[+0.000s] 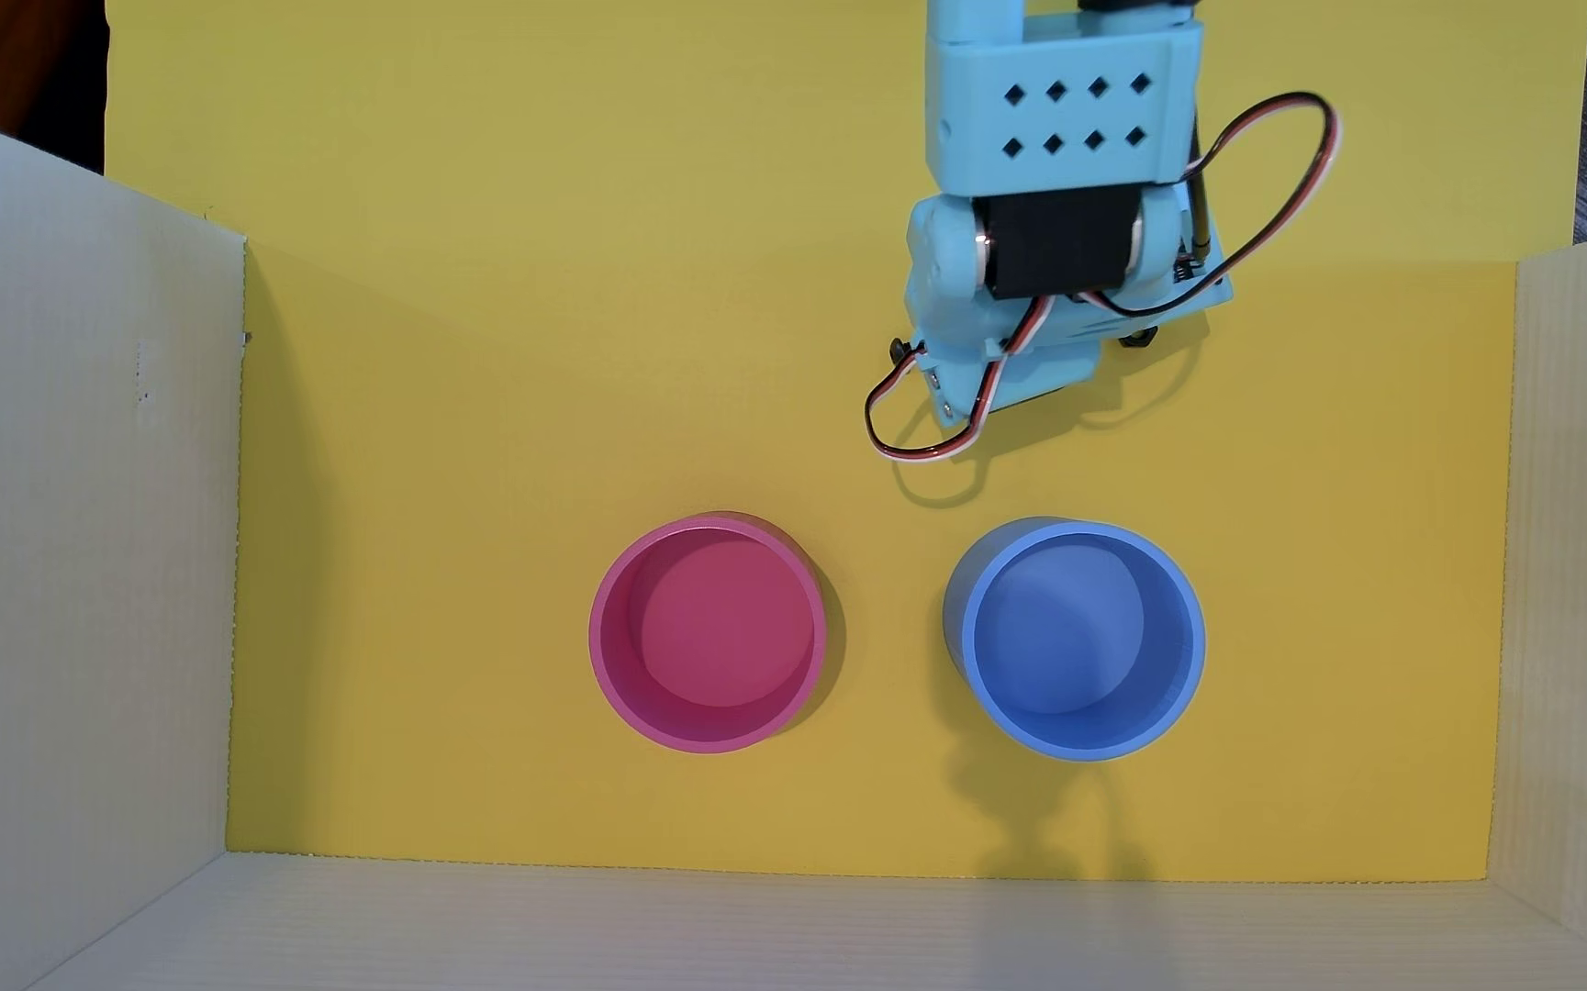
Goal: Pick up the bolt and place it in the pink box
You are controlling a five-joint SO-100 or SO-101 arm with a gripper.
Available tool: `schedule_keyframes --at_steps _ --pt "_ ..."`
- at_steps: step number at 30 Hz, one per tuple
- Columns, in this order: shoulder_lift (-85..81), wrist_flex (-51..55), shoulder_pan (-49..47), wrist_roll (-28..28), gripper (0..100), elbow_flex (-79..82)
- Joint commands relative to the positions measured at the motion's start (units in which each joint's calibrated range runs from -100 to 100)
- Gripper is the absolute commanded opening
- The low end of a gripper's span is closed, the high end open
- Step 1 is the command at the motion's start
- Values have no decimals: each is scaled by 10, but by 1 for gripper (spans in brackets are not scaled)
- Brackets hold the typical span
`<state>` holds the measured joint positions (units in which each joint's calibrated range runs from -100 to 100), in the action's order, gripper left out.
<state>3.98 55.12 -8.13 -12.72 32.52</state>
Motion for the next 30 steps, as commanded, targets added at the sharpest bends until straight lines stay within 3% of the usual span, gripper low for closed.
schedule_keyframes --at_steps 1,9,16,30 --pt "-16 11 6 2 1 -20" --pt "-159 58 56 27 1 -87" --pt "-184 70 118 49 1 -187" --pt "1 86 131 78 1 -408"
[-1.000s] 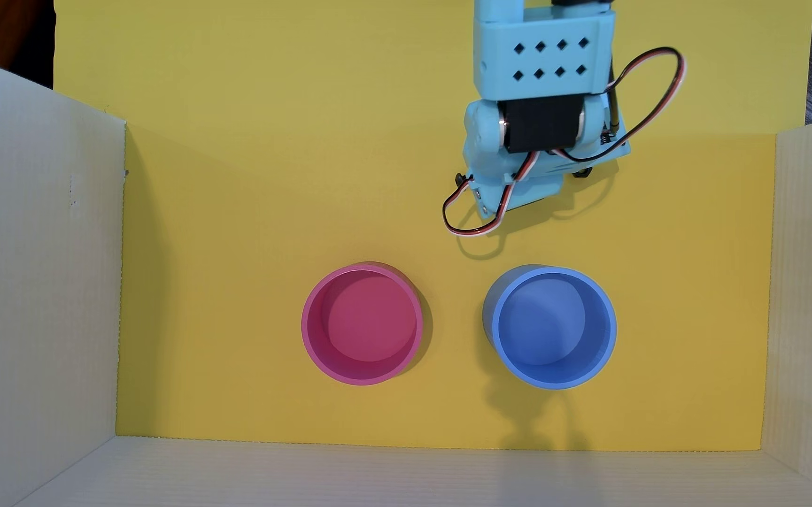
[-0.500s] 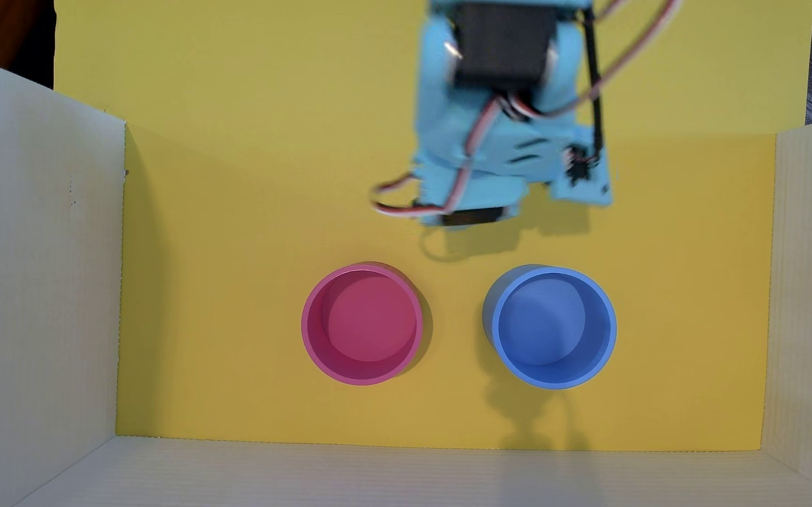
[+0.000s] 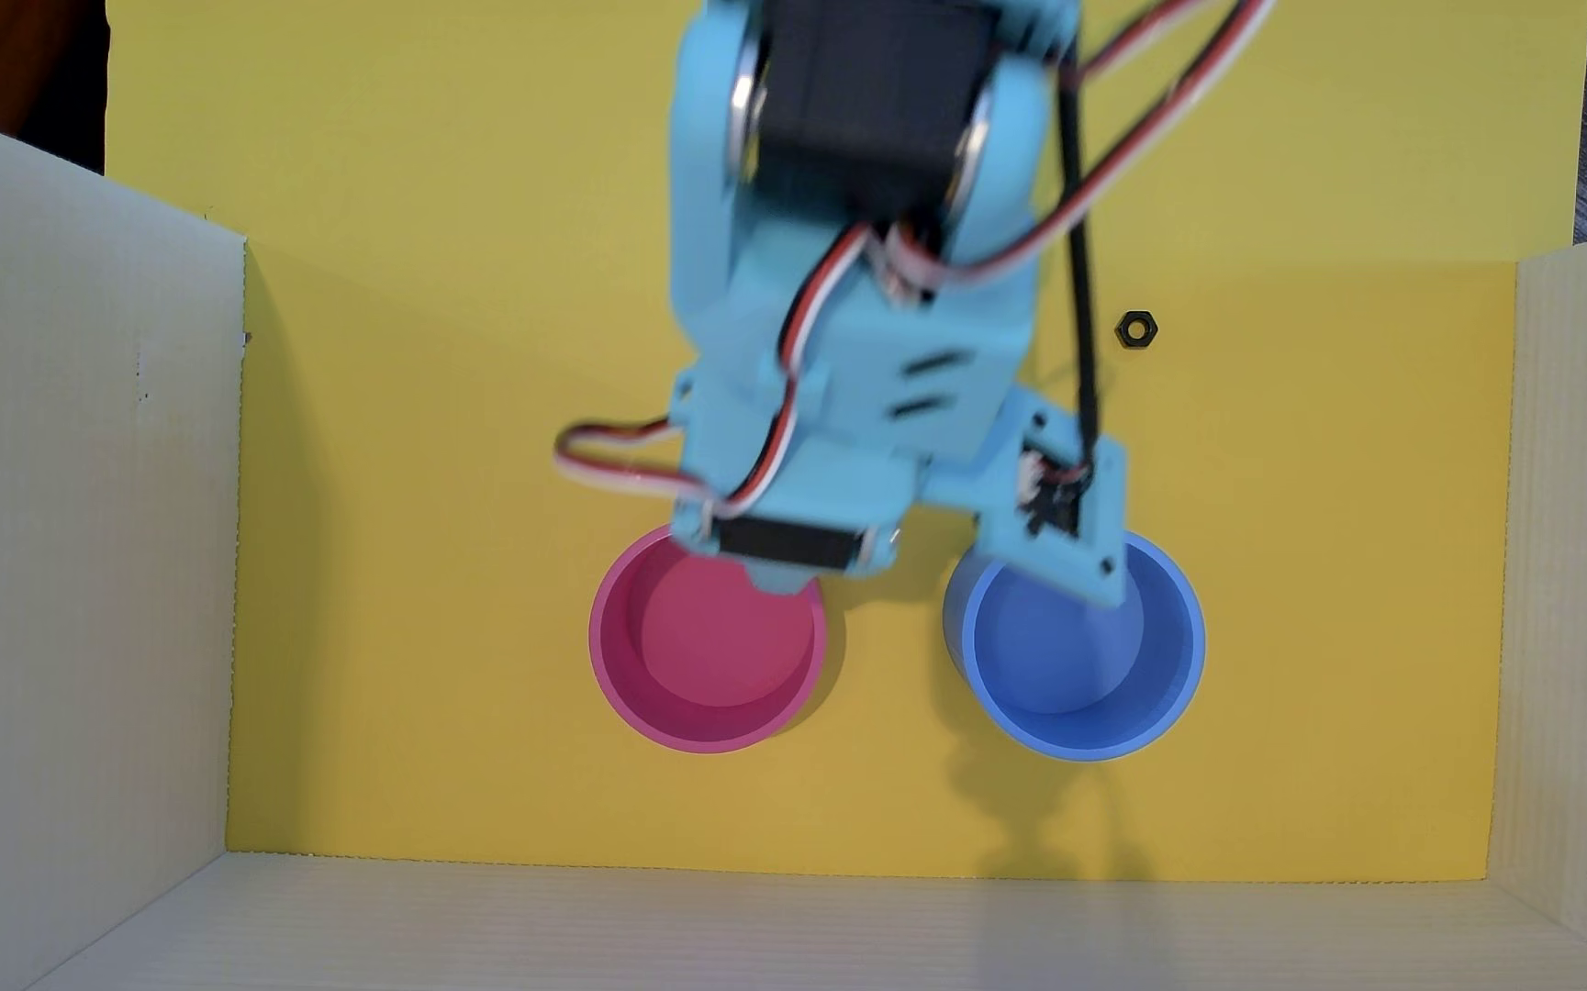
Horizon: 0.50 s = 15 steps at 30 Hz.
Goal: Pick up the bolt and place it in the pink box
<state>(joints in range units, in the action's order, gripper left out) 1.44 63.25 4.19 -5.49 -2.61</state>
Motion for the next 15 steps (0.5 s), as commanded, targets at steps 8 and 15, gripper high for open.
schedule_keyframes --at_steps 8,15 --pt "109 5 52 15 1 -134" --pt "119 35 47 12 16 -125"
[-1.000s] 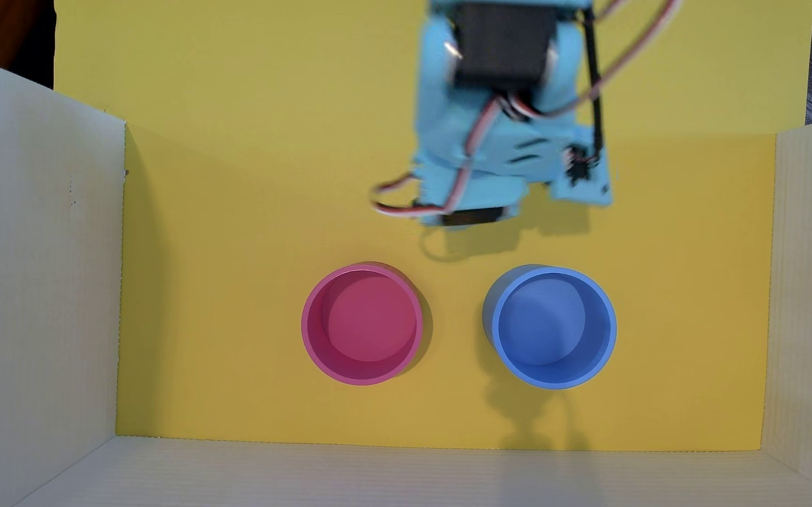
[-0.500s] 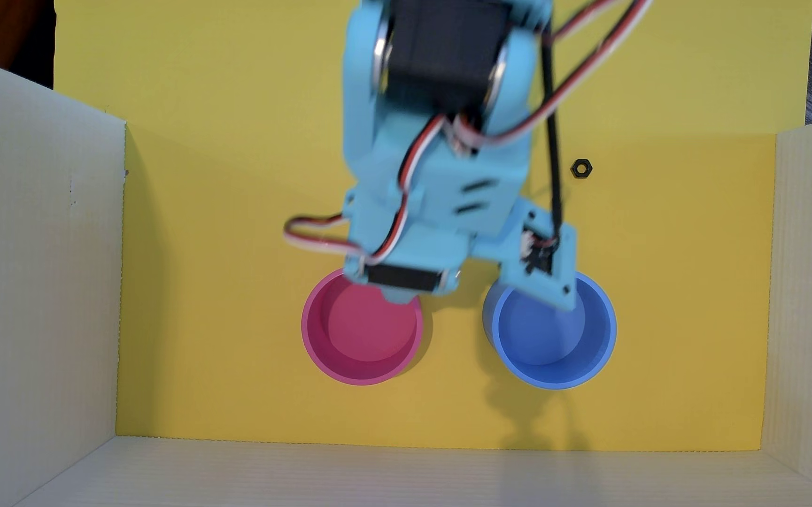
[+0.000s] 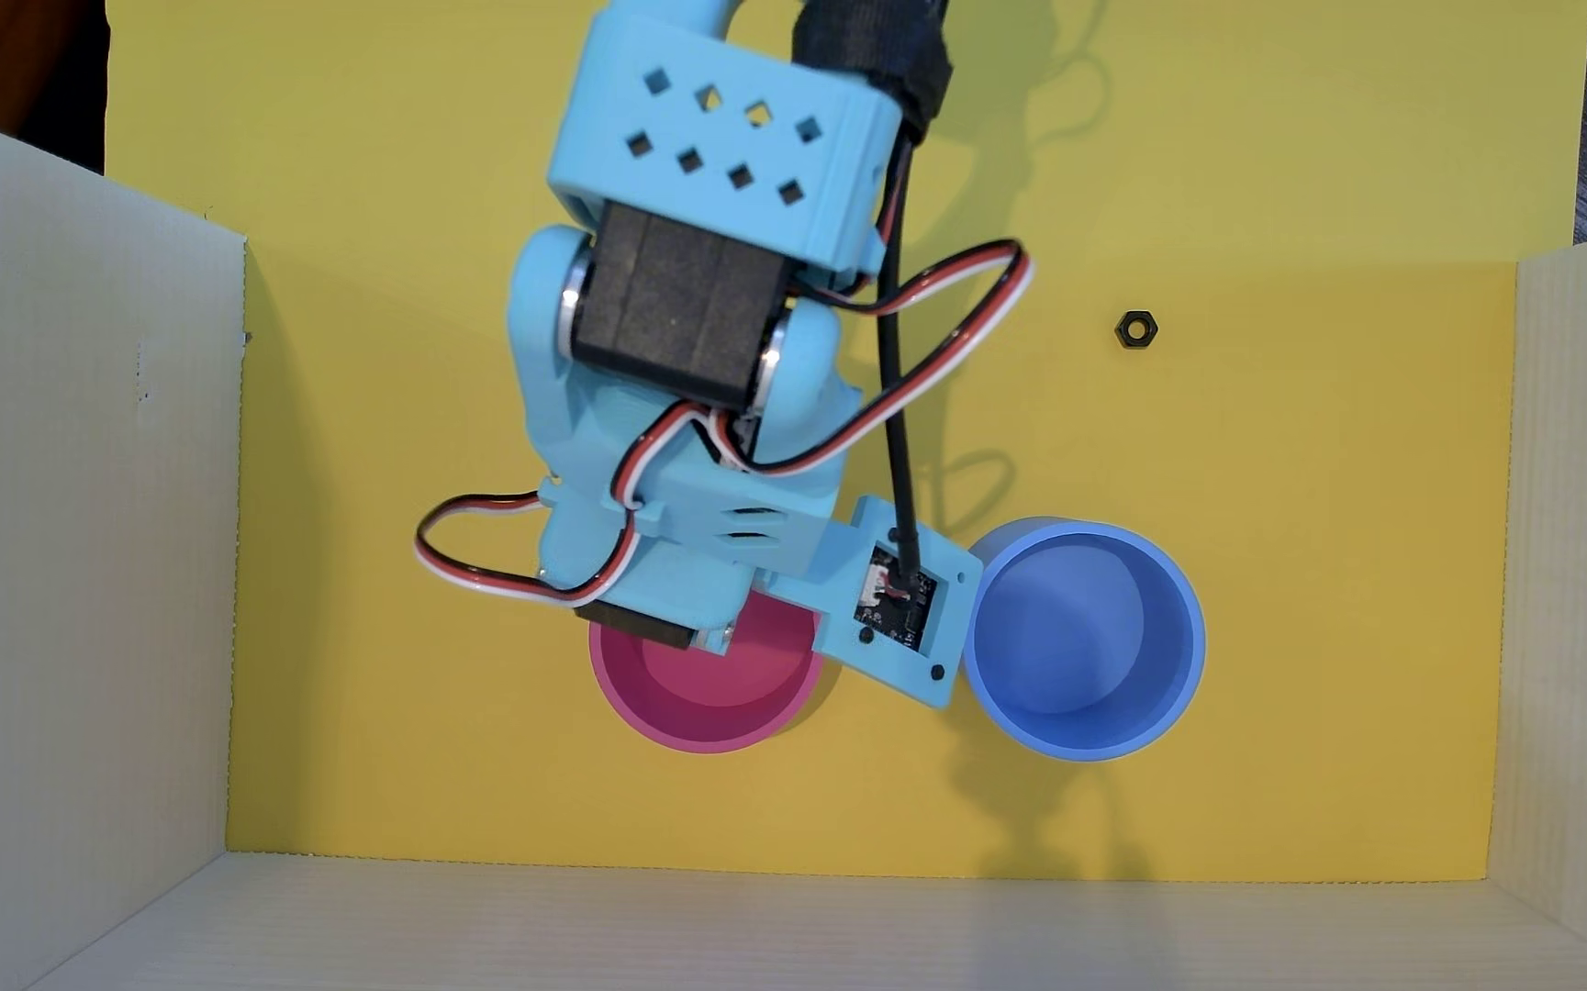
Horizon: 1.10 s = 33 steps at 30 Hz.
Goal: Pick up the bolt and place it in the pink box
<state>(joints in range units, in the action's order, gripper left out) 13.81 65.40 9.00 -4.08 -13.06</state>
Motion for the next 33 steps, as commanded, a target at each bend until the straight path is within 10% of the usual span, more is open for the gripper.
schedule_keyframes --at_steps 1,16,33 --pt "-5 15 -3 -3 19 -21" --pt "-89 112 -56 -25 2 1" --pt "-709 -56 -86 -19 1 563"
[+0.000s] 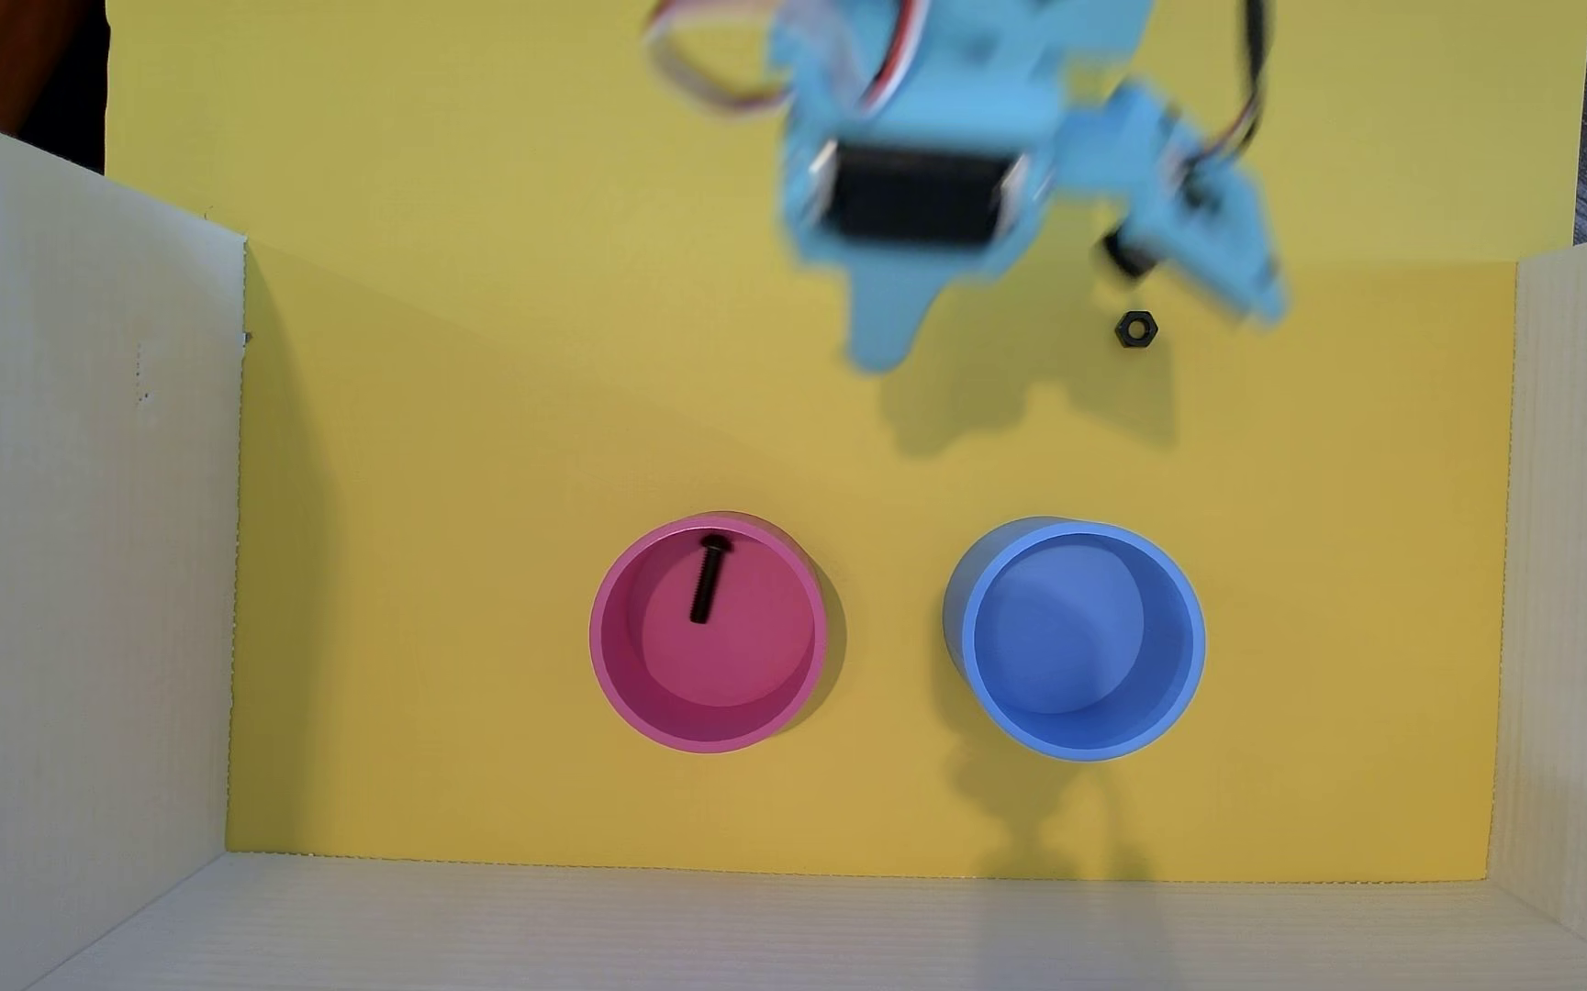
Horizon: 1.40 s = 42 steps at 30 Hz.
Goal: Pick up the bolt and place it in the pink box
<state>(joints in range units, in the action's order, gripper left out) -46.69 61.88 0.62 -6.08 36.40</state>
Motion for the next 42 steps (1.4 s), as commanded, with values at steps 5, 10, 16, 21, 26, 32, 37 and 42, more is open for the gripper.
schedule_keyframes --at_steps 5,10,16,21,26,32,37,42 --pt "-273 -72 -3 51 1 207" --pt "-432 -84 -3 73 1 328" --pt "-525 -65 -44 75 1 416" --pt "-516 -36 -83 77 1 437" --pt "-516 40 -85 73 1 499" --pt "-516 60 -86 77 1 573" --pt "-516 59 -84 77 1 573" --pt "-516 59 -79 77 2 574"
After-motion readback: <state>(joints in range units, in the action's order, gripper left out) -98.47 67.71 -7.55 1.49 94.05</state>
